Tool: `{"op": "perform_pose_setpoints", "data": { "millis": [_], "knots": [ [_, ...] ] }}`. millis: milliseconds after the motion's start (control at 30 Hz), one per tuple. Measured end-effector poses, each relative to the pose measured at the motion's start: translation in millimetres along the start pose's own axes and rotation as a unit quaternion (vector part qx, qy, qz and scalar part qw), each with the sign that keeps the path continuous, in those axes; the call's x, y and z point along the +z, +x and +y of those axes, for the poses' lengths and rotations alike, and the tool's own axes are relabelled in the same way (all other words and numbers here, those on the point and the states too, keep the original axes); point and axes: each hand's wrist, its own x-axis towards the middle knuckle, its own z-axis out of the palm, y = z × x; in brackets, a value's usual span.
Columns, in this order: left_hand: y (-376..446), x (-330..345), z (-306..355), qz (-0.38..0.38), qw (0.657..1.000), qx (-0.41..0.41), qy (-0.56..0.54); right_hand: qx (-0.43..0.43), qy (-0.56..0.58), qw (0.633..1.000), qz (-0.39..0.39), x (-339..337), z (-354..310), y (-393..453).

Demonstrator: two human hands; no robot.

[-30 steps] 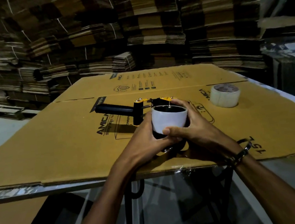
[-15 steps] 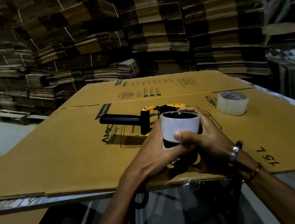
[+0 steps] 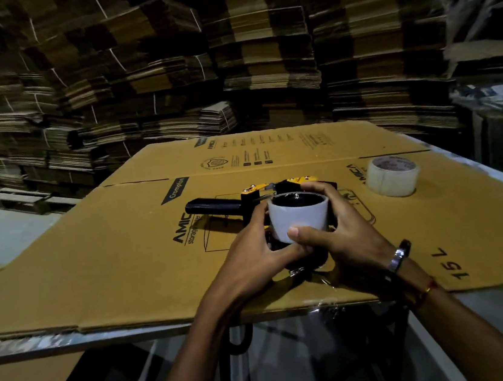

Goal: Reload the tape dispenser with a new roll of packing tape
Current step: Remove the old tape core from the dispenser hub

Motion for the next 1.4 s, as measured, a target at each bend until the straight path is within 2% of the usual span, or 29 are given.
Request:
{"op": "perform_pose_setpoints", "data": {
  "millis": [133,233,300,433,600,767,1167,1400],
  "knots": [
    [1.2,0.5,0.0,0.024,0.997,0.01,0.078,0.013,-0.012,1.0,0.013,-1.8,2.7,1.0],
    [3.4,2.5,-3.3,0.062,0.969,0.047,0.234,0.025,-0.058,0.998,0.011,-2.8,2.9,2.1],
    [5.7,5.3,-5.0,0.042,0.961,0.04,0.271,0.025,-0.089,0.996,0.013,-2.7,3.5,3.3],
    [16.3,9.9,-1.5,-0.048,0.976,0.011,0.21,0.031,-0.102,0.993,0.04,-1.0,3.8,3.6],
    [25.5,7.4,3.5,-0.069,0.983,-0.017,0.171,0.046,-0.15,0.985,0.065,4.1,-1.3,5.8],
    [28.6,8.6,0.0,-0.056,0.98,-0.021,0.19,0.037,-0.192,0.979,0.058,3.3,-4.1,5.7],
    [26.2,9.7,-1.5,-0.028,0.986,0.014,0.162,-0.003,-0.18,0.982,0.05,2.9,-5.0,1.9],
    [25.9,5.3,-2.9,-0.04,0.991,-0.001,0.129,0.052,-0.126,0.99,0.031,1.8,-5.6,3.1]
  ]
}}
